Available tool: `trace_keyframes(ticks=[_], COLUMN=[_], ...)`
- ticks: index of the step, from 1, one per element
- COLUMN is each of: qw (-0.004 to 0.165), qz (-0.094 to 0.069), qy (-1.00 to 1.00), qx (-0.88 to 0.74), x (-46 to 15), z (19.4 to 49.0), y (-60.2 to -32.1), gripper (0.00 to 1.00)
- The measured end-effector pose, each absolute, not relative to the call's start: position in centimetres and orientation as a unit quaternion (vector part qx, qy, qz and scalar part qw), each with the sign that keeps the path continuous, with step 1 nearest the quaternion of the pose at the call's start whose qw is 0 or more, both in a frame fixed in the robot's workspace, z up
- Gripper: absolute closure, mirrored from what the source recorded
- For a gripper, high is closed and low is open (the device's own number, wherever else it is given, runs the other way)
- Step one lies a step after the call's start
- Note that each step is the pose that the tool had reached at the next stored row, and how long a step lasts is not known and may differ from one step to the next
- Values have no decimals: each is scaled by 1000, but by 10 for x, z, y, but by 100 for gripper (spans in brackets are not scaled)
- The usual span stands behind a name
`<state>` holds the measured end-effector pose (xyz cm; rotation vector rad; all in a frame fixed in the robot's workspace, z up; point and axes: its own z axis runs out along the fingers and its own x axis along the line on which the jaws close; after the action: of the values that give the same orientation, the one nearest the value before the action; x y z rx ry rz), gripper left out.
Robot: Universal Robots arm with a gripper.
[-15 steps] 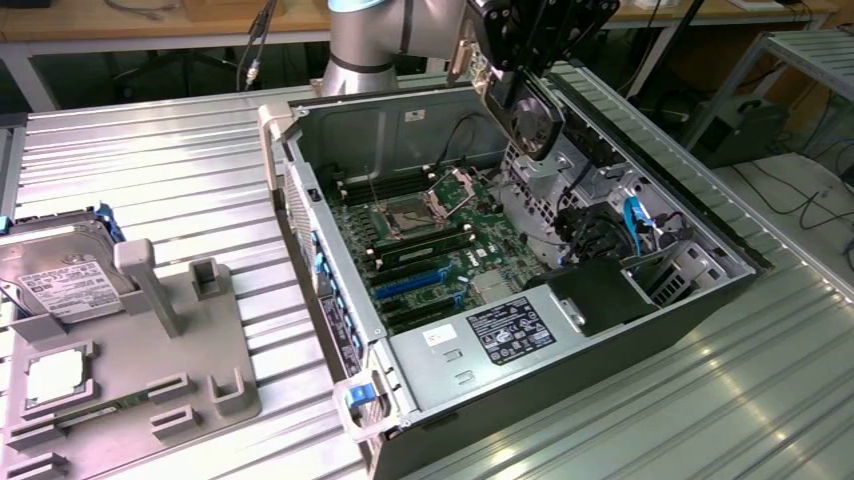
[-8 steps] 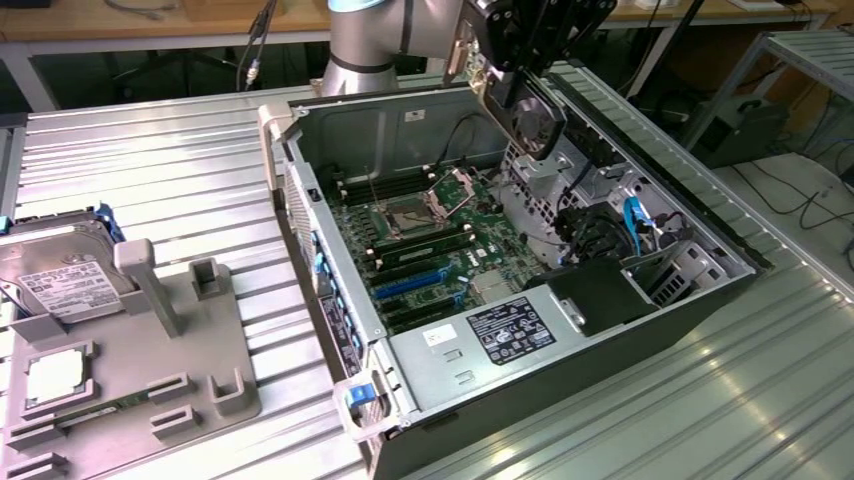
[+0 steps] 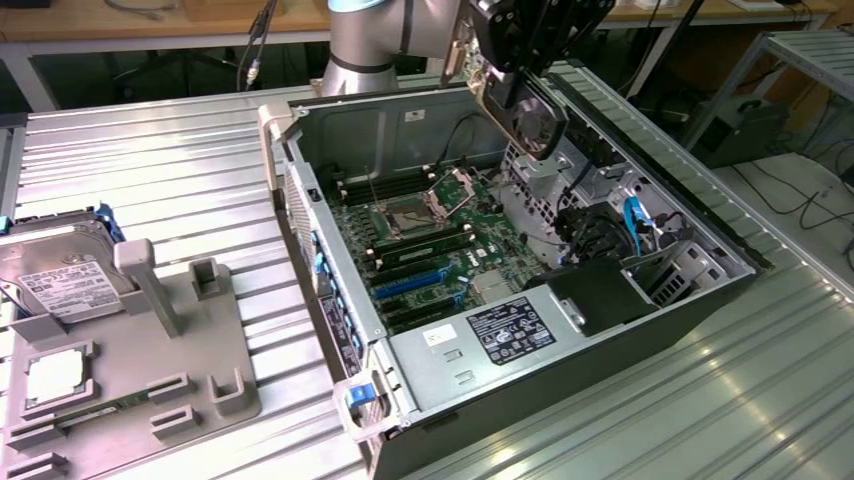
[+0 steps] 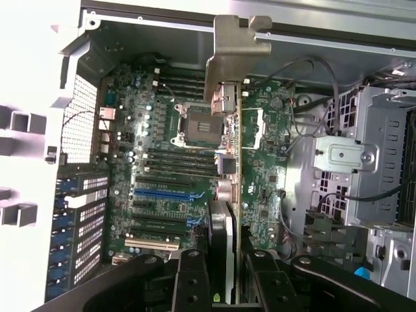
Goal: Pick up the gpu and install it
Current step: 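Insert the gpu into the slot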
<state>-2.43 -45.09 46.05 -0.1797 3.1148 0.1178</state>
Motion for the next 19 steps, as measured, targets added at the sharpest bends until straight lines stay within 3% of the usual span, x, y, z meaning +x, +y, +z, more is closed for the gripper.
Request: trace_keyframes(ticks=[19], qw=[8], qz=[38], qy=[995], qx=[-93], x=[-24], z=[460], y=[-452], gripper=[72])
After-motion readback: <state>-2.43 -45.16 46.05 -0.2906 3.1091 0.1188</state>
